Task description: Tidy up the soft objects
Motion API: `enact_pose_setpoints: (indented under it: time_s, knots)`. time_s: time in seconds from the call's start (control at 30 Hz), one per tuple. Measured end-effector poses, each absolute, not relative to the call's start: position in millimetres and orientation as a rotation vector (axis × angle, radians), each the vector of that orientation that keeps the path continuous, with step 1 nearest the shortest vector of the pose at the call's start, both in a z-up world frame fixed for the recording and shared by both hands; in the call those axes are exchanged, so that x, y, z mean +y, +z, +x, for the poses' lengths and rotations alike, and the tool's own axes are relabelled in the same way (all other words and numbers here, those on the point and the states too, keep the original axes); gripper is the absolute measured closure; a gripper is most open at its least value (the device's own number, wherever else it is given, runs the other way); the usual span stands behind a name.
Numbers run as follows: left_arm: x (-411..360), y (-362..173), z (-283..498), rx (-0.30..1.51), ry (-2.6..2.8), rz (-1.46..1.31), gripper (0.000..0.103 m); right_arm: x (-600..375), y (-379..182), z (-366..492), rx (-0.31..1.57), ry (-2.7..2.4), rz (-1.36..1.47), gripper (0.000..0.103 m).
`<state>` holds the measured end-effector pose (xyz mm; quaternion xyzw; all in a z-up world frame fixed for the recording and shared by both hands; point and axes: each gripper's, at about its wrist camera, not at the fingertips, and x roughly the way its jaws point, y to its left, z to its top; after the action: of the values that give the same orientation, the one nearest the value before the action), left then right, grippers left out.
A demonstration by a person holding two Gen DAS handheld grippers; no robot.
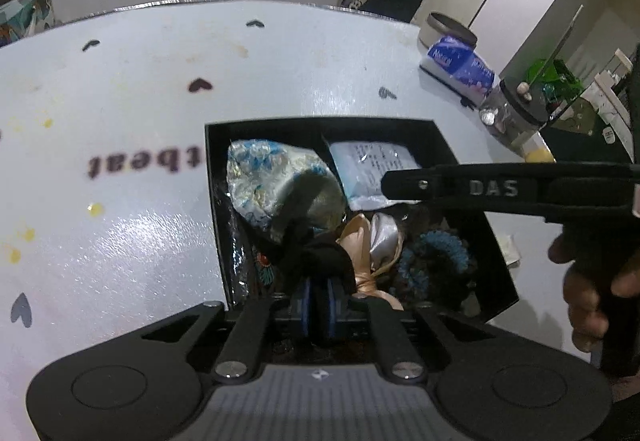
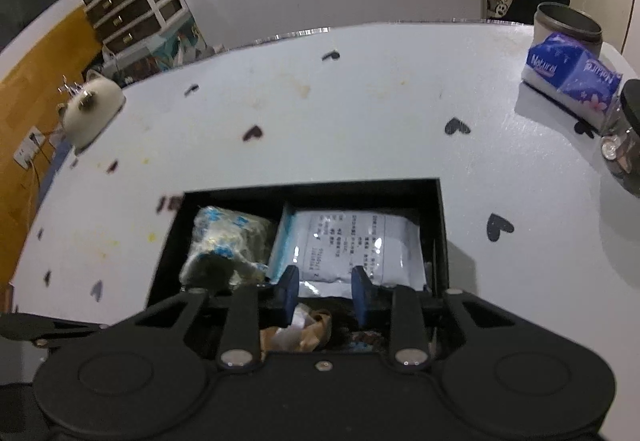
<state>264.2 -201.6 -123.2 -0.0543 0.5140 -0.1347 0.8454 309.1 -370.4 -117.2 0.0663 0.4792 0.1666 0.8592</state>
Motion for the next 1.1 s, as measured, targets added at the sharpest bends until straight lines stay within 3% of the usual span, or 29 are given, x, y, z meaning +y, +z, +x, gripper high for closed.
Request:
enact_pose_setpoints:
  time_s: [0.3,0.57,1.1]
  knots:
    - [-196.2,-94.4,248.4,0.998,-0.256,-0.118,0.055,-384.1,-84.8,282.0,0.901,0.361,0.161,0.064]
    - [-189.8,-73.0,228.9,0.930,-0.221,-0.120,0.030,-394.3,-66.4,256.5,0.826,0.343,0.165,0.048]
    - [-159.9,-36.7,177.6,0.786,-0.137,-0.132,0.004,-387.3,-35.7,196.7,0.679,0.309,0.144,0.025]
